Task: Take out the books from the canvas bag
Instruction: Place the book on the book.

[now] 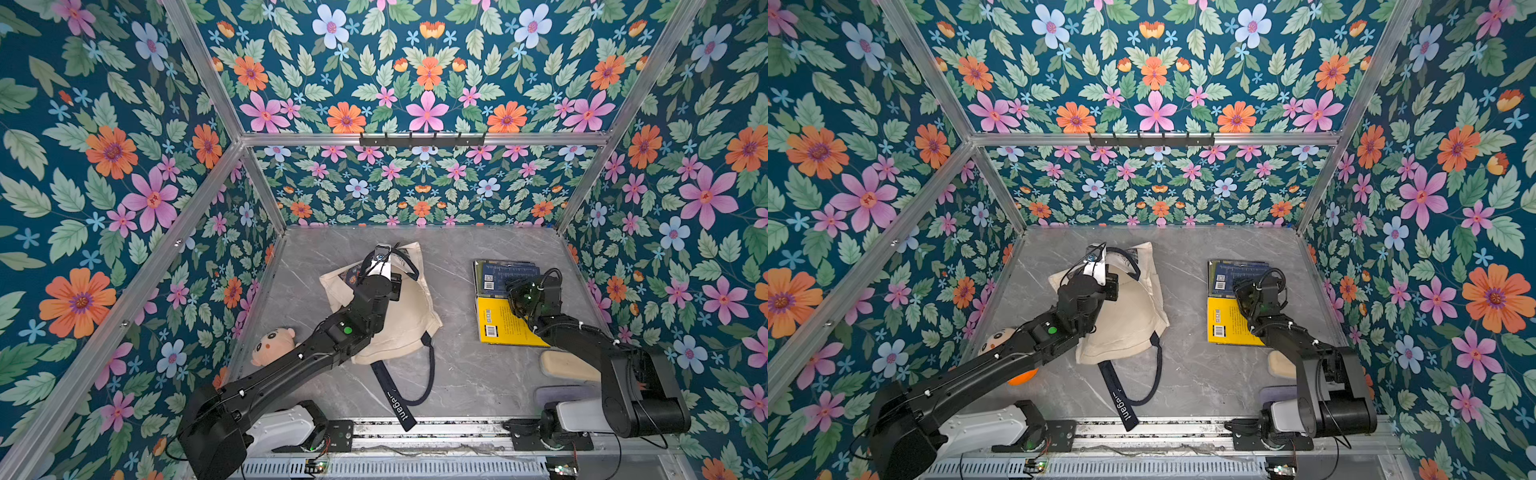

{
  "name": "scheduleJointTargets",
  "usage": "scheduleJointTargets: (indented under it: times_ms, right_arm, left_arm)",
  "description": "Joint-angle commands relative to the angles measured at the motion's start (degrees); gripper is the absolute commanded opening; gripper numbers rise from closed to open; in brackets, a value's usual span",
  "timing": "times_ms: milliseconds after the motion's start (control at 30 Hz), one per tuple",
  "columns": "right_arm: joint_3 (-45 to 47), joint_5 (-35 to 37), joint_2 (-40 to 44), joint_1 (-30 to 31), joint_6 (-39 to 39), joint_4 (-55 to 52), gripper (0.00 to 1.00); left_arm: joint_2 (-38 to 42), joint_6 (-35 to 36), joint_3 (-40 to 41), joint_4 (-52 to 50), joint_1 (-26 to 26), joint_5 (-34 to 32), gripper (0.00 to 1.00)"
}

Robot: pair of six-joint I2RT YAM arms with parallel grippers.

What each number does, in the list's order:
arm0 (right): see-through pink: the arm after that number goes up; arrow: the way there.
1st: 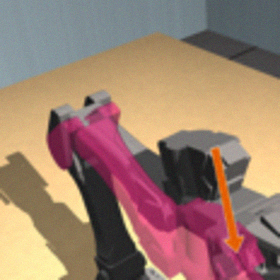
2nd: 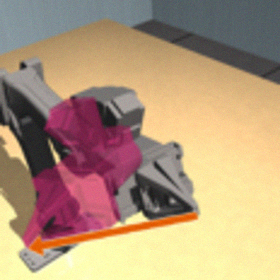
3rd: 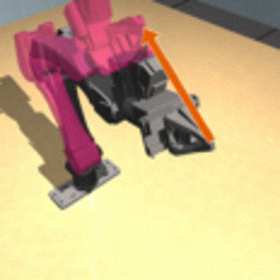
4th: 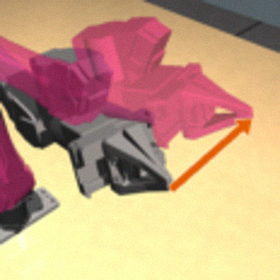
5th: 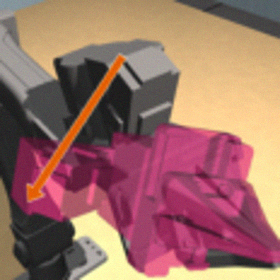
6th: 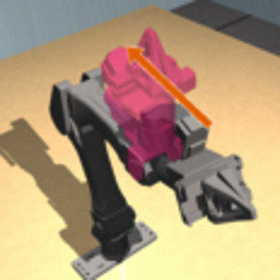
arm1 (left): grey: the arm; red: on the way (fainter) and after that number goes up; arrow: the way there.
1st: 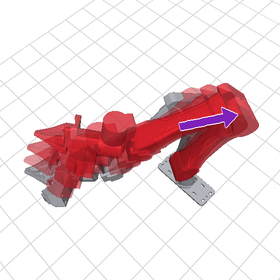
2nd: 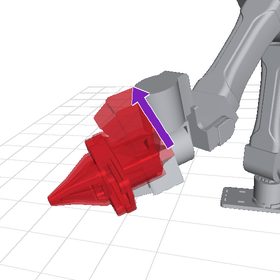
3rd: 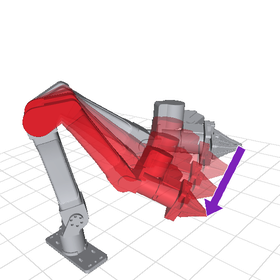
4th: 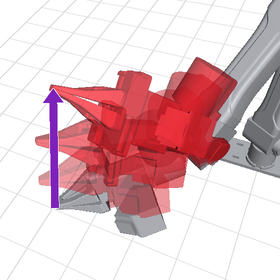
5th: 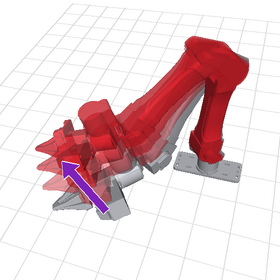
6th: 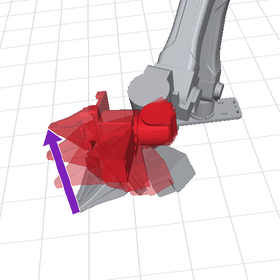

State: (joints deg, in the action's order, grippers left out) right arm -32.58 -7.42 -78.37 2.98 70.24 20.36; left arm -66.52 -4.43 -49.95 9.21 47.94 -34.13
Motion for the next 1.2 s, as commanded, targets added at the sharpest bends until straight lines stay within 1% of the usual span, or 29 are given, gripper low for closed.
scheduleJointTargets:
  times_ms: [0,167,233,333,433,600,700,800,933,1167]
  right_arm:
    - [-0.1,-0.3,1.9,-0.1,0.6,-4.2,0.60]
    - [-1.3,0.3,2.4,-0.1,-0.8,-5.6,0.60]
    - [-2.9,-1.0,1.6,-0.3,-2.7,-5.6,0.60]
    - [-6.0,-2.3,0.0,-0.8,-4.3,-9.1,0.60]
    - [-6.2,-3.3,-1.8,-1.6,-3.7,-8.5,0.60]
    - [-4.2,-7.5,-3.4,-2.8,-2.0,-6.3,0.61]
    - [-2.3,-8.2,-2.3,-2.8,-1.1,-4.6,0.61]
    - [-1.9,-8.1,-0.5,-2.9,-1.6,-6.5,0.62]
    - [-0.8,-8.2,2.6,-2.9,-2.2,-8.7,0.67]
    - [0.0,-7.7,8.0,-2.9,-3.4,-13.4,0.70]
  left_arm:
    - [0.2,0.0,-0.3,2.4,0.0,-0.1,0.00]
    - [0.1,0.0,-0.4,2.4,0.0,0.0,0.00]
    - [0.1,0.0,-0.4,2.4,0.0,0.0,0.00]
    - [0.1,0.0,-0.4,2.3,0.0,0.0,0.00]
    - [0.2,0.1,-0.4,2.3,0.0,0.0,0.00]
    - [0.3,0.3,-0.4,2.3,0.0,-0.1,0.00]
    - [0.1,0.3,-0.4,2.3,0.0,-0.1,0.00]
    - [0.1,0.3,-0.4,2.3,0.0,0.0,0.00]
    - [0.2,0.4,-0.4,2.2,0.0,-0.1,0.00]
    - [-0.2,0.4,-0.6,2.1,0.0,0.0,0.00]
